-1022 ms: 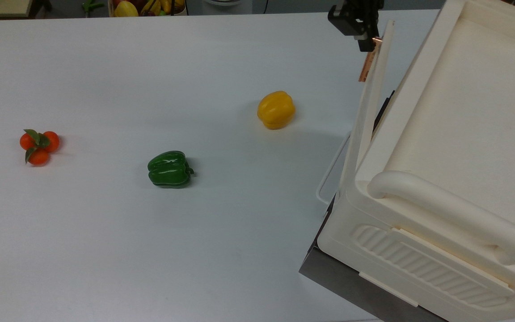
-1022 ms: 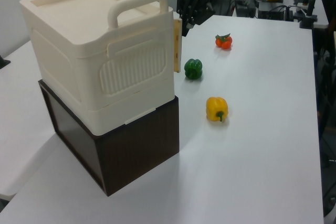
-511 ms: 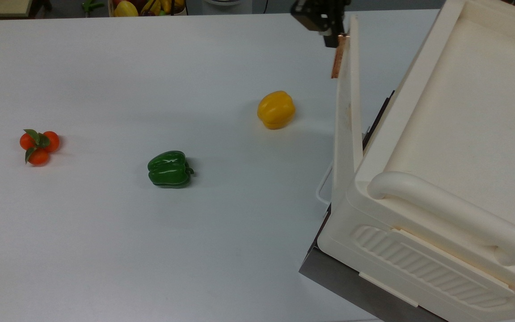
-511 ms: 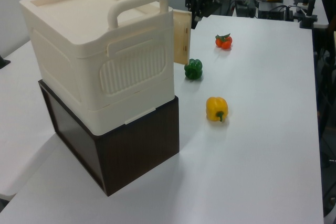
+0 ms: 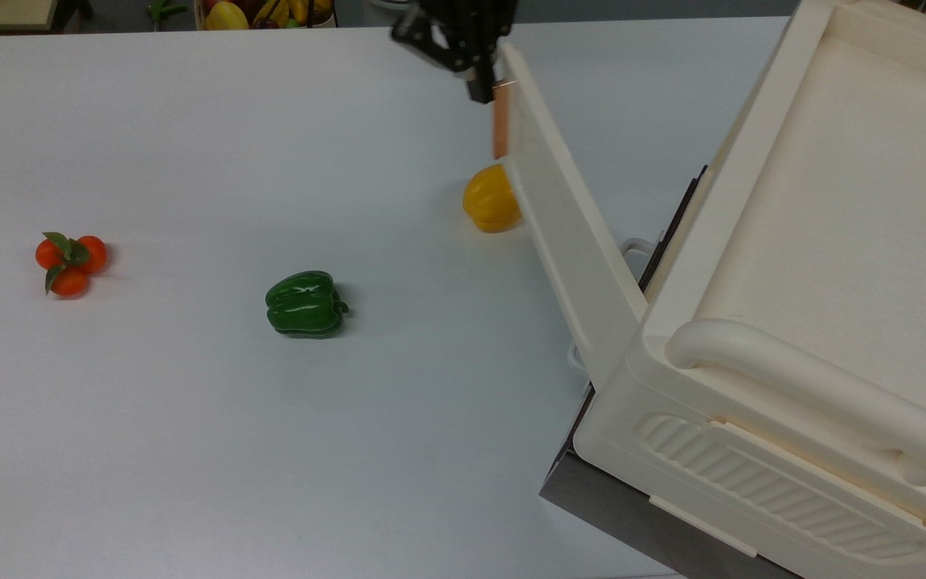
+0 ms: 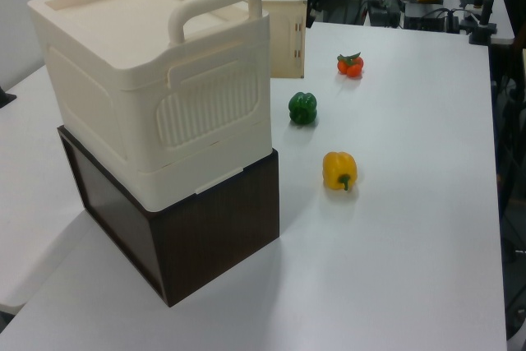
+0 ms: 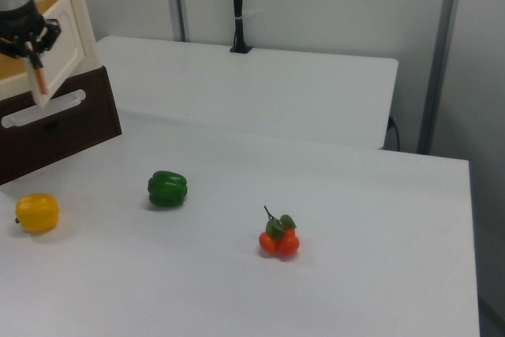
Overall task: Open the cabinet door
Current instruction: 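Pull the door handle outward, swinging the cream door open on its hinge, then open the gripper and lift it away from the door handle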
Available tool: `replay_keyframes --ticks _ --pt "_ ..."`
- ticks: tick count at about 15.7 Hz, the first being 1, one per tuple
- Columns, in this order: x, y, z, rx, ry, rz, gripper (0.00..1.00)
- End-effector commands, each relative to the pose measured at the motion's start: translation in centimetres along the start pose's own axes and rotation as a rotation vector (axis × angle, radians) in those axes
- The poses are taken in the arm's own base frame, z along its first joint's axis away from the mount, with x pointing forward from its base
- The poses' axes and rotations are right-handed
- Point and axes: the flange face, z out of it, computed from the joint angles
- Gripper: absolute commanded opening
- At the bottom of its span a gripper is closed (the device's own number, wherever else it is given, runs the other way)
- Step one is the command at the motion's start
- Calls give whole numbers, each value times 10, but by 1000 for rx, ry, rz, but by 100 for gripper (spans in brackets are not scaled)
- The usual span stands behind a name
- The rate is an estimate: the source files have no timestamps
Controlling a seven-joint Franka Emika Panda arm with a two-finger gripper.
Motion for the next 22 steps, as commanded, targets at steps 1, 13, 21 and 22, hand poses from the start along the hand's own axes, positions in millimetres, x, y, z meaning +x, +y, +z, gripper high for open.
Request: replay_keyframes --ticks 1,13,21,22 --pt "-10 30 8 -81 49 32 0" --pt "-33 99 13 -318 206 125 0" --pt "-75 122 -26 -310 133 191 100" --pt "-76 118 -33 -296 121 193 100"
